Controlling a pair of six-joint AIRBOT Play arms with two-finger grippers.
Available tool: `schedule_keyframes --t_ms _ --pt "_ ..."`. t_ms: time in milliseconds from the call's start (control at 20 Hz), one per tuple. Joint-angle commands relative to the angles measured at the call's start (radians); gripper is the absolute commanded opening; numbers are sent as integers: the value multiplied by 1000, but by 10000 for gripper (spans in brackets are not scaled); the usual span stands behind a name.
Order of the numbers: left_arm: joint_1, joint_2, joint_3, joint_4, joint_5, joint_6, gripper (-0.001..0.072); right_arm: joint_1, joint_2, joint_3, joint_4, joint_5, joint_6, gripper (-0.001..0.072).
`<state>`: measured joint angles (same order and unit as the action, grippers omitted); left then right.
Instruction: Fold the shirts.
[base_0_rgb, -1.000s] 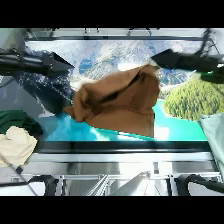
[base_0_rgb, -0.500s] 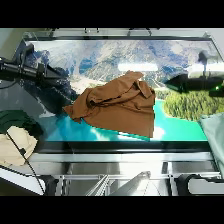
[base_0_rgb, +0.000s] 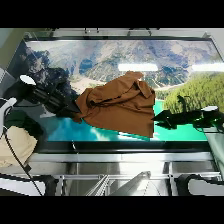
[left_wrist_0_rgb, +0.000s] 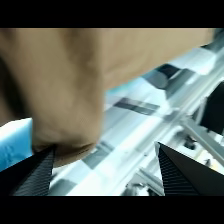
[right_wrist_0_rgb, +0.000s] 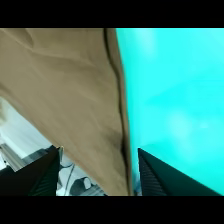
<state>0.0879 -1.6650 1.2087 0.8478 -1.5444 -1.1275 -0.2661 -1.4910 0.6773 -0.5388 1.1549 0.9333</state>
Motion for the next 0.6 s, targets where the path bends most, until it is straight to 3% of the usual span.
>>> schedule_keyframes --t_ms 0,50,150,200,250,300,350,550 --pt "-45 6 -43 108 128 -4 684 99 -19 -34 25 -142 -2 517" --pt "-45 0 -26 132 139 -11 604 127 -26 -33 55 -157 -5 442" --pt "-44 -23 19 126 120 -11 356 166 -37 -26 113 -163 -28 442" --pt "-46 -37 45 123 100 -11 220 179 -37 -22 130 -163 -29 400" --pt "-54 -53 74 119 72 -10 75 186 -37 -18 142 -148 -29 210" --pt "-60 -67 103 119 43 -9 18 190 -37 -13 156 -118 -47 63" --pt "-62 -73 129 118 21 -9 18 190 -32 -6 164 -80 -75 19" --pt "-63 -40 232 116 -66 -10 18 143 40 18 159 27 -77 19"
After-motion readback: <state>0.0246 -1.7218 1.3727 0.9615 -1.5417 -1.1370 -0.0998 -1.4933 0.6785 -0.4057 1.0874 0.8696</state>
